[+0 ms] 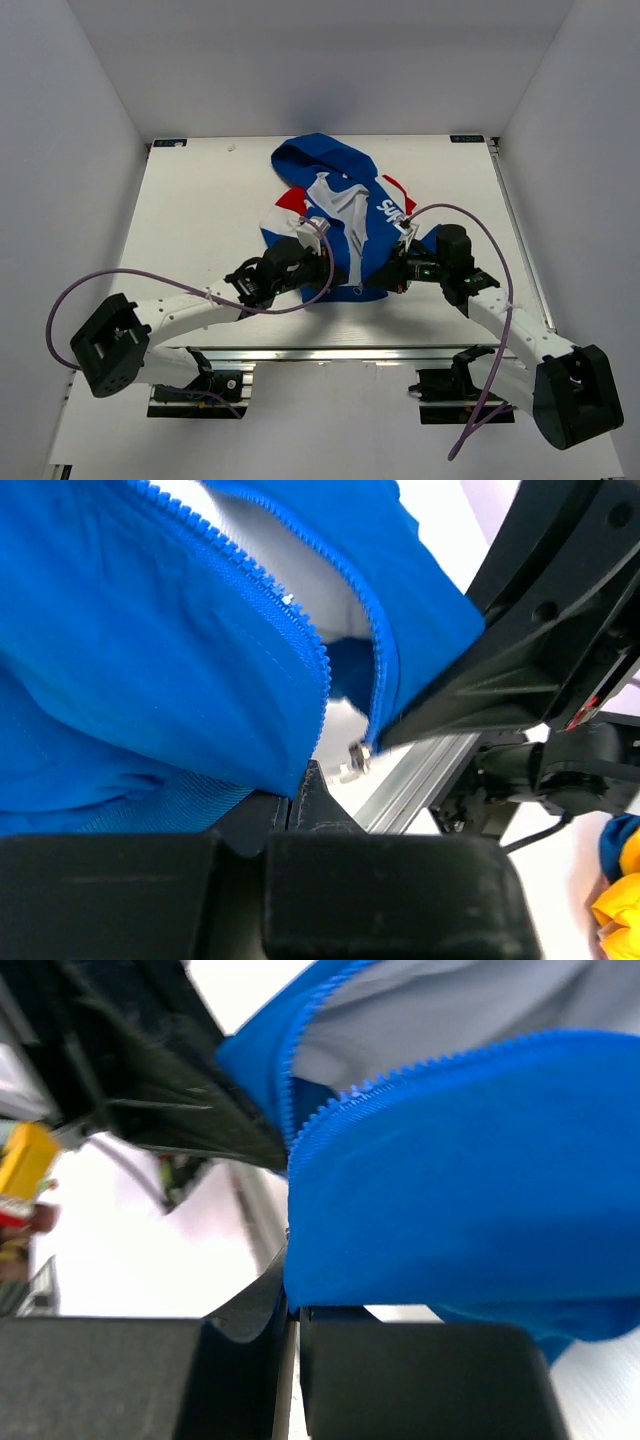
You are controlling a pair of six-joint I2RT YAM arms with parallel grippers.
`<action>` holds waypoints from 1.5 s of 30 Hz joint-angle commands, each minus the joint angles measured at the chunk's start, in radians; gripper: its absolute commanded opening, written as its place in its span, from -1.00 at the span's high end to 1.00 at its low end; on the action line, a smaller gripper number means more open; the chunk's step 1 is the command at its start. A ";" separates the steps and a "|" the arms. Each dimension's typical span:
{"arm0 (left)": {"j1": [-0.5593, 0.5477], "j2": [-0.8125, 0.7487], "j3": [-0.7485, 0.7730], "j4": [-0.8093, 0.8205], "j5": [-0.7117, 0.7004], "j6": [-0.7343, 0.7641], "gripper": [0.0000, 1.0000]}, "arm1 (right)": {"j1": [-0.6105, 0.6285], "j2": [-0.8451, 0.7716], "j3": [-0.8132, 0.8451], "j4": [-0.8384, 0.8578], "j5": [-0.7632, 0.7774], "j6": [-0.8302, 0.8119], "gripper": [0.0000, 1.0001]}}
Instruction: Zip up the jacket
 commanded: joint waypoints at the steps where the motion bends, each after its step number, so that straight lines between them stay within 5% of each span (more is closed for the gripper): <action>1: 0.008 -0.054 -0.032 0.137 0.042 -0.027 1.00 | -0.004 0.000 0.030 0.118 -0.161 0.034 1.00; 21: 0.039 -0.086 -0.116 0.312 0.158 -0.052 1.00 | -0.004 0.051 -0.024 0.338 -0.139 0.147 1.00; 45: 0.051 -0.095 -0.130 0.338 0.168 -0.070 1.00 | -0.005 0.052 -0.041 0.365 -0.211 0.161 1.00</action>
